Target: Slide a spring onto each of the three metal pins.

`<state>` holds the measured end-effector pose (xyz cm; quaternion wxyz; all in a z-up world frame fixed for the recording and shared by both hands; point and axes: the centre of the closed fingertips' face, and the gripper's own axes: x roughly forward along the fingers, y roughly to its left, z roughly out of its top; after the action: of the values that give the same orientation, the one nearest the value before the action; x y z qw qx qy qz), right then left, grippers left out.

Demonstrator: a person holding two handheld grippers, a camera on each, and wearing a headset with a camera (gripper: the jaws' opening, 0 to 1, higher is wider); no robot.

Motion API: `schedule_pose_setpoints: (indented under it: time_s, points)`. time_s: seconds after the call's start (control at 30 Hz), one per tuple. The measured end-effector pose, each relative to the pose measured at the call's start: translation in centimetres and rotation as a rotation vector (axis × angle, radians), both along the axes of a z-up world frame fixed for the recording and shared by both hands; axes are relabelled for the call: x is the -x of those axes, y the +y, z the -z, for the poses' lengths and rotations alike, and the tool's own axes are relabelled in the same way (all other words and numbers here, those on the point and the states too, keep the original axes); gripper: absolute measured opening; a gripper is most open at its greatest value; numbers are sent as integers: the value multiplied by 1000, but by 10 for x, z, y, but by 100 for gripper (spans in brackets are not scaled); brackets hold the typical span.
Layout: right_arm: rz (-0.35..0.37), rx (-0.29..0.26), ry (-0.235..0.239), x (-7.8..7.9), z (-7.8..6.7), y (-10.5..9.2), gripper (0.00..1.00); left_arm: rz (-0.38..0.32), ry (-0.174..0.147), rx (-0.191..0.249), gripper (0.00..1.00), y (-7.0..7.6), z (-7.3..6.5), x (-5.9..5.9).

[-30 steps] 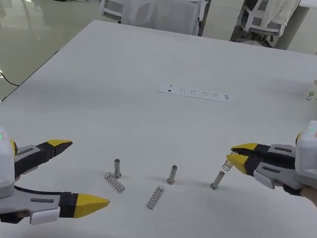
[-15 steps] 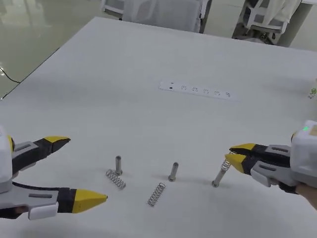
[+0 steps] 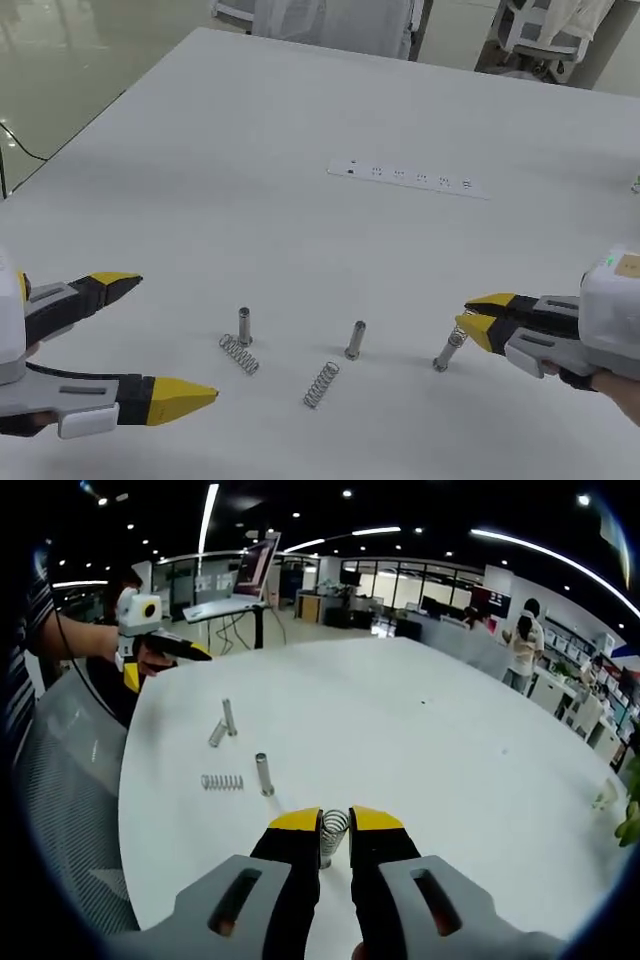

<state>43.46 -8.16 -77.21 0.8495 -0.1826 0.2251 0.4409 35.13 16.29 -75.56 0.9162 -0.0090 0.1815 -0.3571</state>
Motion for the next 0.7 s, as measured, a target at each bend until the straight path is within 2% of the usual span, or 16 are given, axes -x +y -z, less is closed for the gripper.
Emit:
schedule_pose_setpoints:
  time_s: [0.33, 0.7]
  points:
    - [-9, 47, 19, 0, 28, 1, 8, -1, 4, 3, 98, 0, 0, 2]
    - [-11, 69, 32, 0, 42, -1, 8, -7, 7, 2, 97, 0, 0, 2]
